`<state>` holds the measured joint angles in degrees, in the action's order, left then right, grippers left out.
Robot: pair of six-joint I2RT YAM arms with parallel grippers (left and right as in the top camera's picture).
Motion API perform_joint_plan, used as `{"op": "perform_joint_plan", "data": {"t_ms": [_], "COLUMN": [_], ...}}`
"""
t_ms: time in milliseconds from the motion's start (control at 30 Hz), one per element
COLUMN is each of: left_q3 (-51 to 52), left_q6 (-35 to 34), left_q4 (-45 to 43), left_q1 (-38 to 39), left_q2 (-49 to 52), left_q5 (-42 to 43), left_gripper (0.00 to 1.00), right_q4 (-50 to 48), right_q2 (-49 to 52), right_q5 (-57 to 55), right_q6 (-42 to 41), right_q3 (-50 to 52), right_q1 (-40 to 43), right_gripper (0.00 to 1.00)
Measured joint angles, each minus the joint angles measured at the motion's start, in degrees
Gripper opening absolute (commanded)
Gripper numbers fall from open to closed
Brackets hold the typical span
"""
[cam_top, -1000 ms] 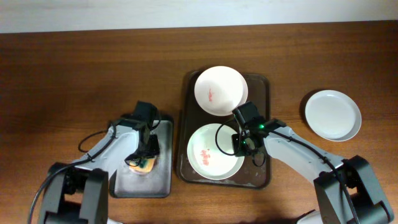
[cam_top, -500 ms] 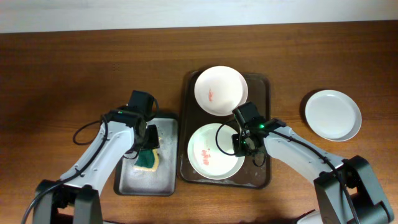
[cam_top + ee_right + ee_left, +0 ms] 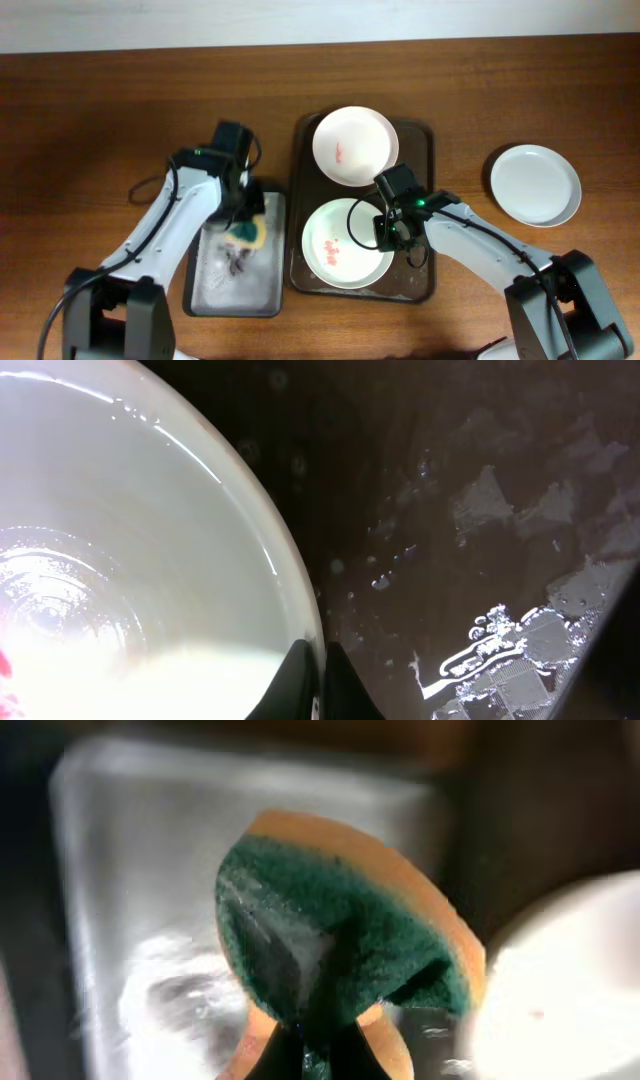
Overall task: Clean dirty plates on tray and stack at the side
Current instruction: 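Scrub the held plate with the sponge in the left gripper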
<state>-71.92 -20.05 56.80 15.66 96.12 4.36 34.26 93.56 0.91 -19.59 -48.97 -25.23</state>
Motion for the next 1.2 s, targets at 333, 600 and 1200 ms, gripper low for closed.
{"op": "perform_joint_plan", "data": {"t_ms": [333, 600, 1200], "left_q3": [12.7, 14.5, 7.1], "left_q6": [-13.9, -21.8, -19.7], "left_q4": [-26.5, -36.1, -30.6], "left_q1": [18.1, 21.7, 25.2], "left_q2": [1.8, 9.2, 12.7], "left_q5": [10.2, 13.2, 11.9], "left_gripper": [0.0, 0.0, 0.0], "right_q4": [-5.0, -4.6, -4.2], "right_q2": [0.4, 0.6, 0.8], "right_q5": [8.4, 11.1, 12.7], "right_q6": [0.2, -1.3, -6.1], "right_q3": [0.5, 0.9, 1.0], "right_q1": [0.1, 3.8, 8.0], "right_gripper": [0.04, 0.04, 0.04]}}
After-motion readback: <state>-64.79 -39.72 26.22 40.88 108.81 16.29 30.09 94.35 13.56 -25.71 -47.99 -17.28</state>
